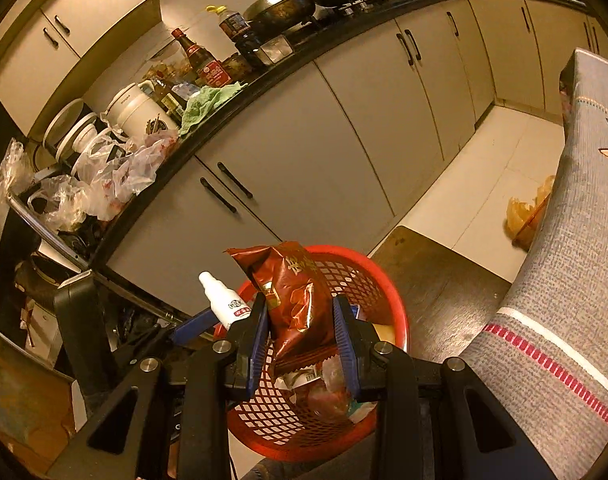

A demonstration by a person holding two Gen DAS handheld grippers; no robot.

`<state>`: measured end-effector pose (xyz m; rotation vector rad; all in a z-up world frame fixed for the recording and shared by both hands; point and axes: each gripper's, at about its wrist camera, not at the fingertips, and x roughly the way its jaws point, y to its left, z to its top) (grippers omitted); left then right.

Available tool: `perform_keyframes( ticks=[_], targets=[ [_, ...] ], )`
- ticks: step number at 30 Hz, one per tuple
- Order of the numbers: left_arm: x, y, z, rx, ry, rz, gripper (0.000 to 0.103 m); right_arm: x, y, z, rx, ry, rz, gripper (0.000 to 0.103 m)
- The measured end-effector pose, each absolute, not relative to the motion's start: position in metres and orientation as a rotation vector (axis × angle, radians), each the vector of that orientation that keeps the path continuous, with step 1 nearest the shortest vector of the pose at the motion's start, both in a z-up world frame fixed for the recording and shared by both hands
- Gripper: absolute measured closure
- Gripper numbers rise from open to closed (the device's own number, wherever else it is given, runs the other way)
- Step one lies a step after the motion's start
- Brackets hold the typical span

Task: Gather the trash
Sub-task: 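Lower the spray bottle and snack bag into the wastebasket and open both tools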

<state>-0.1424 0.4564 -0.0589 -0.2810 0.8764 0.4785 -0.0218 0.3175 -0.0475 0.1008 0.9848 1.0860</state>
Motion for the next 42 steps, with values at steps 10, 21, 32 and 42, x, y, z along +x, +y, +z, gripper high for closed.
perform_keyframes(
  ticks=[10,21,32,42],
  targets=[
    [-0.142,0.456,-0.064,-0.286,0.886,0.477,0.039,-0.022,0.317,-0.048,0.104,0.990,1.091,0.068],
    [-0.139,0.456,-0.069,-0.293,0.895,0.472,0.039,-0.022,0.317,-0.048,0.104,0.990,1.092,0.067],
    [-0.136,0.457,-0.070,-0.298,0.897,0.470,0.039,-0.022,0.318,-0.049,0.105,0.990,1.094,0.067],
    [-0.142,0.454,-0.060,-0.314,0.874,0.470,0.039,-0.028,0.319,-0.046,0.115,0.982,1.105,0.056]
  ],
)
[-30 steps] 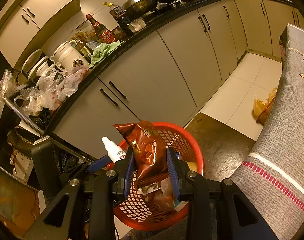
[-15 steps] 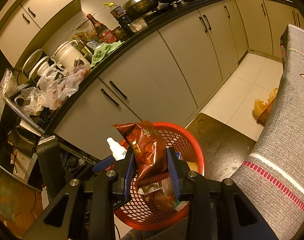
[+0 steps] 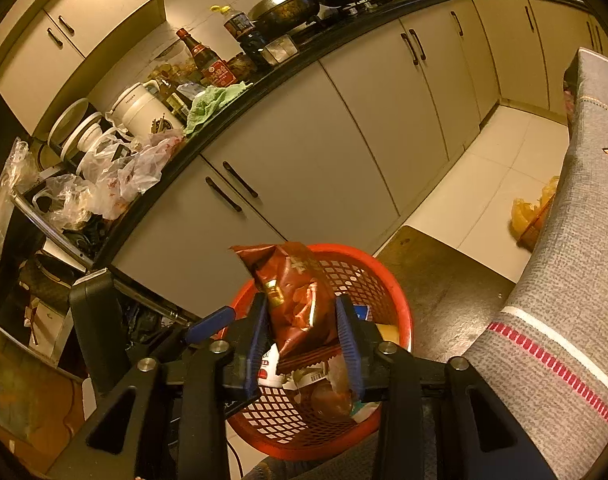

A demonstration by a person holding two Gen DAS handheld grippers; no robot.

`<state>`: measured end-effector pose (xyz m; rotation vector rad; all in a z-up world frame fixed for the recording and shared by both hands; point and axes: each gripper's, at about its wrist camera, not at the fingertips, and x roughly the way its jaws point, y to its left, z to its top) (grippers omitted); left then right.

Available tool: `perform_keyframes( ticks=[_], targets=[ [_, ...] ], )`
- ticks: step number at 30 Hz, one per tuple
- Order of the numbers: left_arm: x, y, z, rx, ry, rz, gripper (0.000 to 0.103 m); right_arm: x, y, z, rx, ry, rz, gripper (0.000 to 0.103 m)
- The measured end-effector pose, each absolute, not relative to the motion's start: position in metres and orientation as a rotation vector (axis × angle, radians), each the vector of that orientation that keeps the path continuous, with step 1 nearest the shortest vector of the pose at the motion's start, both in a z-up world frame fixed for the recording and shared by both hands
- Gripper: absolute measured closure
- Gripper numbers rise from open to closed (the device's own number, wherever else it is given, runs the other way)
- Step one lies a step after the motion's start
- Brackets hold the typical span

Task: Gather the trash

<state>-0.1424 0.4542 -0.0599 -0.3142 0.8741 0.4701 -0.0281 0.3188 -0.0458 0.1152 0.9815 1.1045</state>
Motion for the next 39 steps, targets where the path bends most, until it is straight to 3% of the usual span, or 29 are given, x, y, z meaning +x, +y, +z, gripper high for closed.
perform_keyframes(
  ticks=[5,15,24,39],
  targets=[
    [-0.156,0.453,-0.048,-0.342,0.851,0.483,0.034,-0.031,0.318,-0.043,0.134,0.970,1.110,0.045],
    [-0.190,0.438,-0.004,-0.340,0.760,0.545,0.028,-0.032,0.311,-0.040,0.114,0.960,1.059,0.042],
    [-0.241,0.390,0.059,-0.169,0.425,0.719,0.001,-0.073,0.263,-0.014,0.071,0.880,1.034,0.039],
    [-0.293,0.300,0.112,-0.065,0.238,0.841,0.000,-0.138,0.140,0.020,0.070,0.710,0.857,0.029]
  ],
)
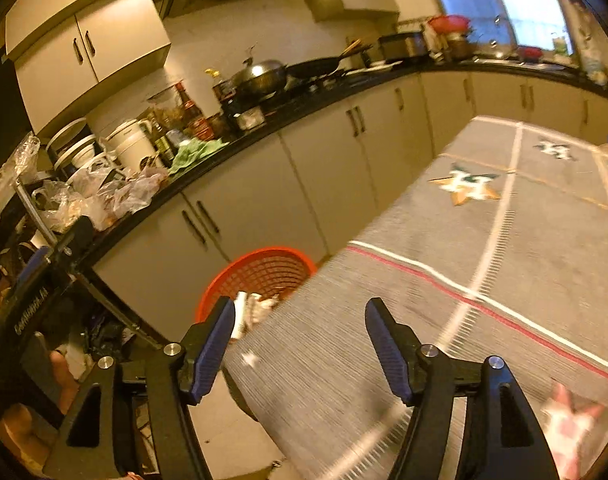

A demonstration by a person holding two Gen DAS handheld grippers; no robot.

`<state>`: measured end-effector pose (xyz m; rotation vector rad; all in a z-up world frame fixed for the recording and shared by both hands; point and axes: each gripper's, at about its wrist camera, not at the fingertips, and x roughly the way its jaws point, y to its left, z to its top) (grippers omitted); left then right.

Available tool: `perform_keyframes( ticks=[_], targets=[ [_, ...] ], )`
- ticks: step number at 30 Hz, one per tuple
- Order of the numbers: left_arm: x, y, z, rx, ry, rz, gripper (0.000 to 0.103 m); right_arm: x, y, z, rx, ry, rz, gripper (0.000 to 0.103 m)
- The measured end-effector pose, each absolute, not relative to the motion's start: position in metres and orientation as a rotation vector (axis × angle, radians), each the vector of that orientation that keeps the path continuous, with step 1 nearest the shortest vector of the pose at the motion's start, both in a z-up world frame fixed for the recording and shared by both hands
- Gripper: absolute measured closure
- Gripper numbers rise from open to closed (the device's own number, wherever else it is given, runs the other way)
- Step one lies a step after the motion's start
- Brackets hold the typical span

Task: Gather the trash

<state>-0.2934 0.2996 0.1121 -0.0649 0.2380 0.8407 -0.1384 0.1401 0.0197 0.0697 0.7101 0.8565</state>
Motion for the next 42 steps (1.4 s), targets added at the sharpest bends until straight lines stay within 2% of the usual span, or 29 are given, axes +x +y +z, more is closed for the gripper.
perform_keyframes(
  ticks=[6,17,24,42],
  targets=[
    [-0.320,0.291,0.118,-0.138,0.217,0.870,0.000,-0.159,0.103,0.023,0.076,0.668,0.824,0.026],
    [-0.335,0.275,0.121,-0.156,0.174,0.881,0.000,-0.198,0.097,0.024,0.001,0.581,0.843,0.022],
    [-0.316,0.276,0.108,-0.149,0.274,0.874,0.000,-0.205,0.098,0.022,-0.024,0.556,0.831,0.020],
    [-0.271,0.286,0.054,-0.102,0.550,0.815,0.000,-0.187,0.112,0.000,-0.051,0.634,0.801,0.020]
  ],
)
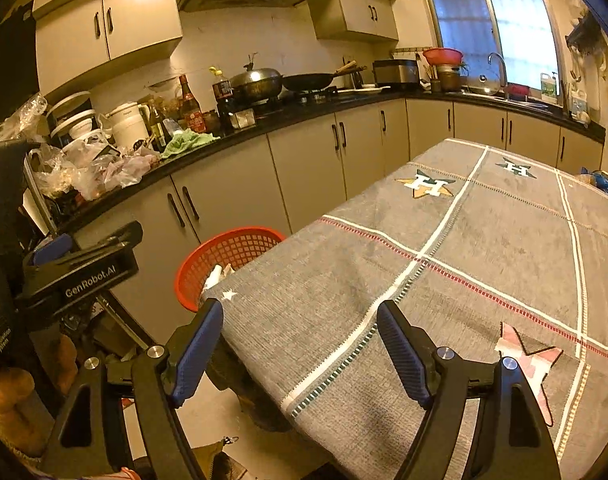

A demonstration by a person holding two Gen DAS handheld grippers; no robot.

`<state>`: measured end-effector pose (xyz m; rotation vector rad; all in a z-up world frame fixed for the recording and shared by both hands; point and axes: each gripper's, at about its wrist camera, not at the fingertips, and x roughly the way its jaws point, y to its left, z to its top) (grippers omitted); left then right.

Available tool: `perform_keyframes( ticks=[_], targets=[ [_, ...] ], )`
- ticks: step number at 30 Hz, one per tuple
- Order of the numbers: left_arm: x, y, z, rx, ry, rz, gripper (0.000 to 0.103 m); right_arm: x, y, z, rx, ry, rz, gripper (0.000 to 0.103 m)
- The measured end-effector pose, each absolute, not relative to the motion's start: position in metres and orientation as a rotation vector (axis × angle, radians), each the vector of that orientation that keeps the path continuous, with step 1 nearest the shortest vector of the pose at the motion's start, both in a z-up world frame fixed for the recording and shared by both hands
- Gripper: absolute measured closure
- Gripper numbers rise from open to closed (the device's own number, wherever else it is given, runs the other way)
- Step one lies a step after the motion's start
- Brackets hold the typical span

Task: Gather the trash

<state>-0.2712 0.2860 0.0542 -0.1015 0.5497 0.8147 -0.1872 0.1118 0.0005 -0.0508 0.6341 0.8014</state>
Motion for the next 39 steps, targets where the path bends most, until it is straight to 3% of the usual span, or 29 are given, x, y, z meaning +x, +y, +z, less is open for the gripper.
perform_keyframes(
  ticks=[39],
  targets=[
    [-0.258,0.294,0.034,-0.142,0.647,0.768,0.000,-0.182,0.117,-0.009,-0.072,0.658,0.794,0.019]
  ],
)
